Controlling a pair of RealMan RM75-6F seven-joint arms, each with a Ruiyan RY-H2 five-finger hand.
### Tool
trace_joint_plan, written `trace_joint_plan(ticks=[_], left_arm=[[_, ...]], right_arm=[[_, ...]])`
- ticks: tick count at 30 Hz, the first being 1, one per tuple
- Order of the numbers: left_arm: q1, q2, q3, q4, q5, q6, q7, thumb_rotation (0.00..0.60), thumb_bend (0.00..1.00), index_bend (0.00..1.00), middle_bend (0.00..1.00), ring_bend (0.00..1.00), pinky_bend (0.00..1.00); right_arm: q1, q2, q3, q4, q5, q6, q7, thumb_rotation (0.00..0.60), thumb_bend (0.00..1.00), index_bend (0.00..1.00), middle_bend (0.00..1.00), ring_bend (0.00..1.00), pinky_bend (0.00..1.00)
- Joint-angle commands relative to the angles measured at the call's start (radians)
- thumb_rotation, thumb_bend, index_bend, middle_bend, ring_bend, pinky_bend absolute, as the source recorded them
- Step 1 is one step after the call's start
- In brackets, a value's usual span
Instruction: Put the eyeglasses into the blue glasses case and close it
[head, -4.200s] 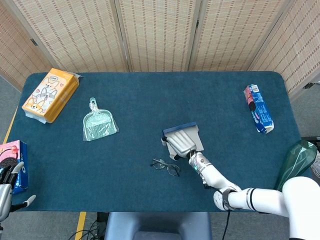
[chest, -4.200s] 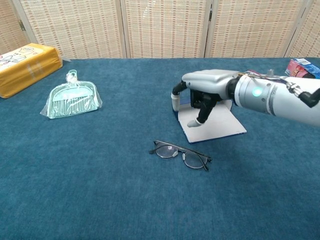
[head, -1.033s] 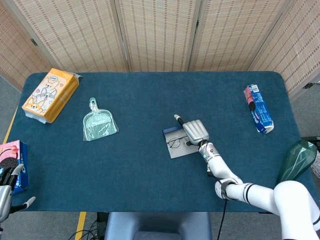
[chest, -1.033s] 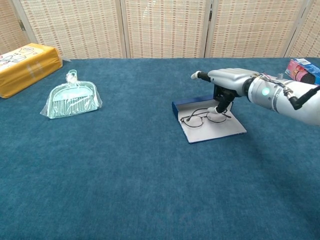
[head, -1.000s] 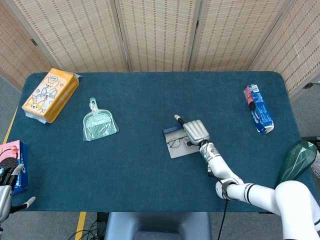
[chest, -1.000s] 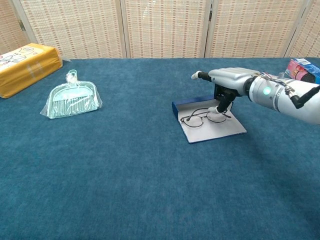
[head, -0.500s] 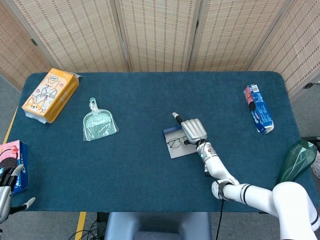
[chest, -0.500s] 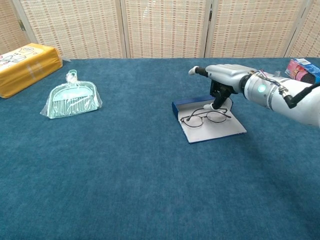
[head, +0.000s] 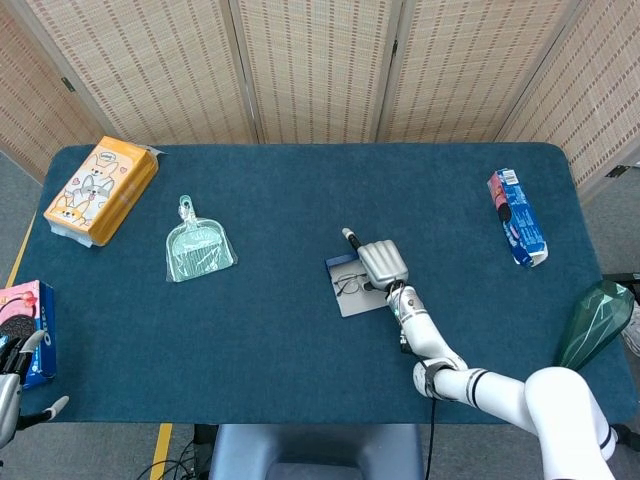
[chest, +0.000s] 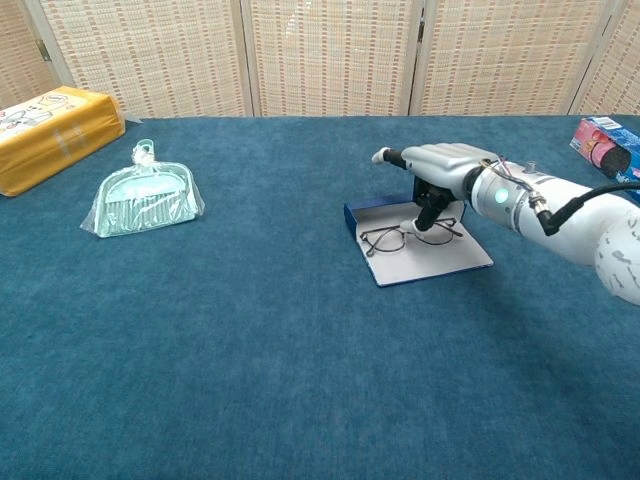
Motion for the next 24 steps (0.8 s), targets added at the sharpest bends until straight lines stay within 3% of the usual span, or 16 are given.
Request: trace_joint_plan(ticks=[1, 9, 24], left_arm=[[0.000, 0.001, -0.001, -0.001, 0.000, 0.000, 0.001, 0.600, 0.16, 0.09, 0.15, 0.11, 0.28], [-0.004, -0.005, 0.003, -0.004, 0.001, -0.010, 0.004, 0.600, 0.16, 0.09, 0.15, 0.11, 0.28], [0.002, 0.001, 0.003, -0.004, -0.010, -0.010, 0.003, 0.600, 0.16, 0.09, 0.15, 0.11, 0.28]], right_arm=[[-0.011, 0.030, 0.002, -0.031, -0.024, 0.011, 0.010, 0.600, 0.30, 0.00, 0.96, 1.00, 0.85], [-0.025, 0.080, -0.026, -0.067, -0.016, -0.013, -0.047, 0.600, 0.30, 0.00, 0.96, 1.00, 0.85], [0.060, -0.043, 0.031, 0.109, 0.065, -0.070, -0.122, 0.600, 0.30, 0.00, 0.97, 1.00, 0.85]])
